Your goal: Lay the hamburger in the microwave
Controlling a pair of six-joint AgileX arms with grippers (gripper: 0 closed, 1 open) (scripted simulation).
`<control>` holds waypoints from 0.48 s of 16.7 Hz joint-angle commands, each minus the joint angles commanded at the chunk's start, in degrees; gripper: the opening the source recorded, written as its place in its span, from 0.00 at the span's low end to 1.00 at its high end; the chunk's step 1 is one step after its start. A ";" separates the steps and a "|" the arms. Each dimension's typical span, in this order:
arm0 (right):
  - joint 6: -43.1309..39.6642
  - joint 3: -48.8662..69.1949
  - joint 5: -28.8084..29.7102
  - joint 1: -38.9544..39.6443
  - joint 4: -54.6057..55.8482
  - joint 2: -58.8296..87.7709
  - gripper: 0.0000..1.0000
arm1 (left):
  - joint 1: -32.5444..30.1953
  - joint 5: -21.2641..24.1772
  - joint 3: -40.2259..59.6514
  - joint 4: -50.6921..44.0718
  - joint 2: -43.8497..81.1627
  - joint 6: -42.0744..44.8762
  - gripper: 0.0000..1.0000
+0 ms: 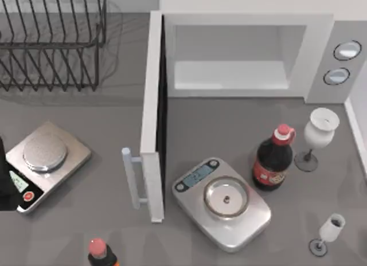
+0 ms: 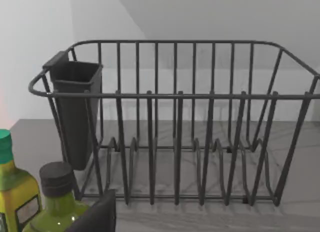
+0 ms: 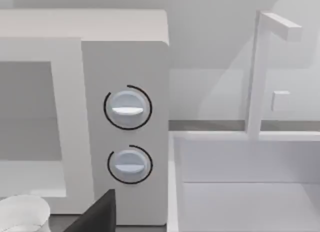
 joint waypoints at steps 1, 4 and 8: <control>0.00 0.00 0.00 0.00 0.00 0.00 1.00 | 0.00 0.00 0.00 0.00 0.00 0.00 1.00; -1.96 1.55 0.01 0.14 -1.87 1.98 1.00 | 0.00 0.00 0.00 0.00 0.00 0.00 1.00; -12.90 9.08 0.05 0.84 -11.03 13.10 1.00 | 0.00 0.00 0.00 0.00 0.00 0.00 1.00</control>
